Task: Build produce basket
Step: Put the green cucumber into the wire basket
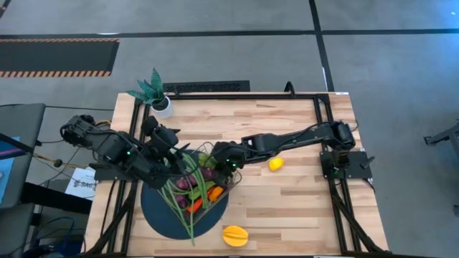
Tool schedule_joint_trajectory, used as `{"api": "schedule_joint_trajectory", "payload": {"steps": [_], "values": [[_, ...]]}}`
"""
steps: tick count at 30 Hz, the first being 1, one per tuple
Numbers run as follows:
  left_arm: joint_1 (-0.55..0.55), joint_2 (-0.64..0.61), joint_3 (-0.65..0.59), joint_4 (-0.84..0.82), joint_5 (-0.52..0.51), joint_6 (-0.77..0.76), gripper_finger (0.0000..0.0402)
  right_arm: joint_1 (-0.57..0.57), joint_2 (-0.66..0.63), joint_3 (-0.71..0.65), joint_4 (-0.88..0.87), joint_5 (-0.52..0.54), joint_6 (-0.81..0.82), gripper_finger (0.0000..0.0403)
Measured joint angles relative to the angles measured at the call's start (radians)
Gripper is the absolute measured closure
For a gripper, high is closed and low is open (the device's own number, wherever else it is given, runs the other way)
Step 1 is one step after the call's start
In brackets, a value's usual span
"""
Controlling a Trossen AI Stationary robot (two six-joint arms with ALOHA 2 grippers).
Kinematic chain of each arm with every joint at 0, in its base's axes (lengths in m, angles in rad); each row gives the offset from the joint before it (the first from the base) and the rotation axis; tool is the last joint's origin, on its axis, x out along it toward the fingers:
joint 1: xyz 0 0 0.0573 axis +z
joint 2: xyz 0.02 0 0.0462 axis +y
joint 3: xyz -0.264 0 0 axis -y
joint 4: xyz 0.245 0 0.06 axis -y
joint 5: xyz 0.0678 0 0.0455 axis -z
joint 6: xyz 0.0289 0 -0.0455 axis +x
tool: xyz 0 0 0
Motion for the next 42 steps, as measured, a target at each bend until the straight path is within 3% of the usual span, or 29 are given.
{"api": "schedule_joint_trajectory", "payload": {"steps": [19, 36, 42], "values": [[0.0, 0.001, 0.001, -0.006, 0.026, -0.009, 0.0164, 0.028, 0.007, -0.003, 0.036, 0.0, -0.001, 0.0297], [0.0, 0.001, 0.001, -0.006, 0.016, -0.054, 0.0164, 0.057, 0.005, -0.043, 0.037, 0.237, 0.071, 0.0297], [0.0, 0.001, 0.001, -0.006, 0.016, -0.058, 0.0164, 0.076, 0.005, -0.105, 0.042, 0.227, 0.106, 0.0297]]}}
